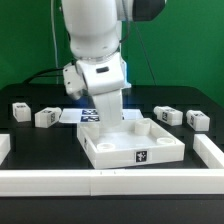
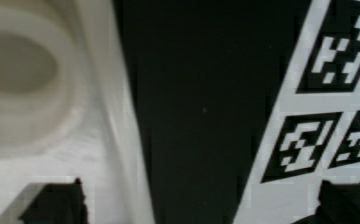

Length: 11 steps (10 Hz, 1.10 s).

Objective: Assemble square table

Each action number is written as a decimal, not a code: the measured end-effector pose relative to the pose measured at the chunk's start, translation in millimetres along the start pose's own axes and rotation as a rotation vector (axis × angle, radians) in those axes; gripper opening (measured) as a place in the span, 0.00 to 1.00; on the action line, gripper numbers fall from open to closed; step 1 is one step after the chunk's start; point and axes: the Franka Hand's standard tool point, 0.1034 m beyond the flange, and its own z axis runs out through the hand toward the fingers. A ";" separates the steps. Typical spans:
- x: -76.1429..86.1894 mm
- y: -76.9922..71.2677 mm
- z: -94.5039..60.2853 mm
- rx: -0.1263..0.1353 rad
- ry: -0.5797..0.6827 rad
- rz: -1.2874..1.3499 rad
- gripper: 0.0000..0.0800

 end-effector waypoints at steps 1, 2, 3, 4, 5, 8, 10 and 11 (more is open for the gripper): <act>-3.8 -0.5 2.5 -0.002 0.014 0.019 0.81; -6.3 -0.8 3.0 -0.012 0.017 0.034 0.81; -6.3 -0.4 3.3 -0.011 0.016 0.033 0.81; -6.5 -0.6 3.5 -0.011 0.017 0.034 0.81; -6.8 -0.8 3.7 -0.011 0.017 0.035 0.81; -21.8 -1.0 -14.3 -0.315 -0.067 0.005 0.81; -22.9 -6.0 -9.2 -0.353 -0.070 0.019 0.81; -21.7 -5.7 -6.7 -0.348 -0.068 0.032 0.81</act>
Offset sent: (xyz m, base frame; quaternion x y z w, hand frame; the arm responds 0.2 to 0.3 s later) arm 0.0000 0.0000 0.0000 0.0000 0.0000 0.0000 1.0000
